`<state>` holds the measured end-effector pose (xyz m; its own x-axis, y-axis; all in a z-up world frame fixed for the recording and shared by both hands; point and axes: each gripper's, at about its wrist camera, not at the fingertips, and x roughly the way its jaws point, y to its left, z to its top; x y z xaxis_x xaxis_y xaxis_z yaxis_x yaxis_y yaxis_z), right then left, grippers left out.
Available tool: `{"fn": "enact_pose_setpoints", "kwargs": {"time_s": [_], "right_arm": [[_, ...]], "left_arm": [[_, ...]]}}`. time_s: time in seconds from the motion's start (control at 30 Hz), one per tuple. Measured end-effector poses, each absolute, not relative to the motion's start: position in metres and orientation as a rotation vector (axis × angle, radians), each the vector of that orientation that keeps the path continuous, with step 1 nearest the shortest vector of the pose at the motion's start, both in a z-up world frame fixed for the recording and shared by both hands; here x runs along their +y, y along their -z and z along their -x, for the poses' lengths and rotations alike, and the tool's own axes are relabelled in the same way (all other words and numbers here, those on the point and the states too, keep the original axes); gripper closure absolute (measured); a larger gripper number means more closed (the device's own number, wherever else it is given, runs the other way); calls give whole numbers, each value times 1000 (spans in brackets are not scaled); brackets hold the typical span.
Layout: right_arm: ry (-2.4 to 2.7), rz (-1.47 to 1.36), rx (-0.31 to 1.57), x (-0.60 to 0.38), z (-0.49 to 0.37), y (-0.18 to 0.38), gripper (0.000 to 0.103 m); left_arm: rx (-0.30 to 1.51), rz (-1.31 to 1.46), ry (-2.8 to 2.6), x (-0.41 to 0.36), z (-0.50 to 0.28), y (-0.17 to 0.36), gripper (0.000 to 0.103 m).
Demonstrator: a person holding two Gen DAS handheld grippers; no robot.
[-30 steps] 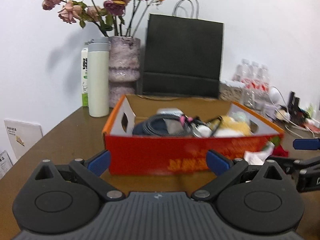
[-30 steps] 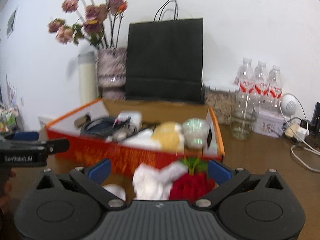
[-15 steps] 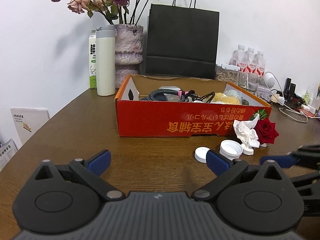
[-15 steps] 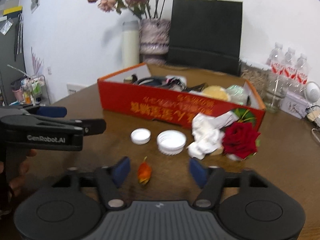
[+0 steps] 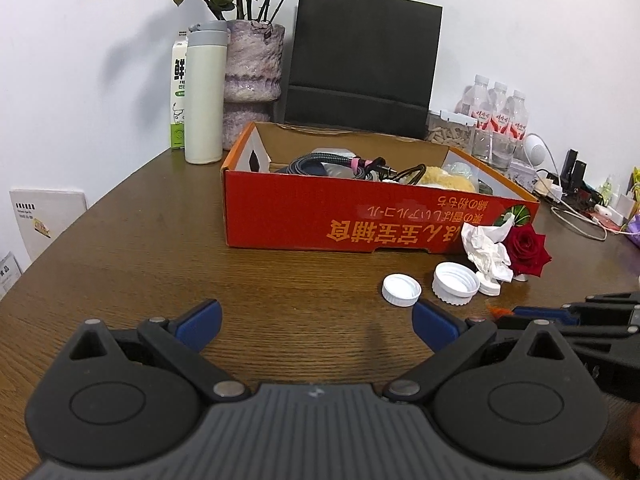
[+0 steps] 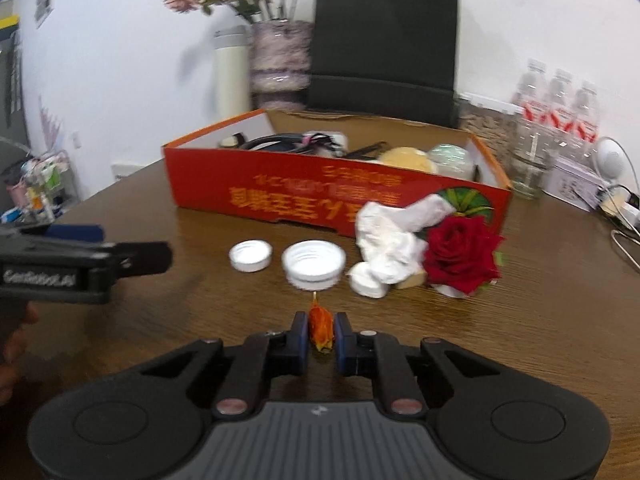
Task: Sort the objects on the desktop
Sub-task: 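Grasp the small orange petal with the right tool while the left tool grasps the small white cap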
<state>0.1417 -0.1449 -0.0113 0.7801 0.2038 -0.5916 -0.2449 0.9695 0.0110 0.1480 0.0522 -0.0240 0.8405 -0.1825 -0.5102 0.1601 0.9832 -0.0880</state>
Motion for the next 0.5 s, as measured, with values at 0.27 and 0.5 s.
{"fn": "enact_pose_setpoints", "kwargs": {"time_s": [0.27,0.5], "right_arm": [[-180,35,637,-174,-147,12,91],[-168,28,640,-193,-151,13,91]], "left_arm": [[591,25,191,38,-157,27,0],[675,-9,213,7,-178,35,0]]}}
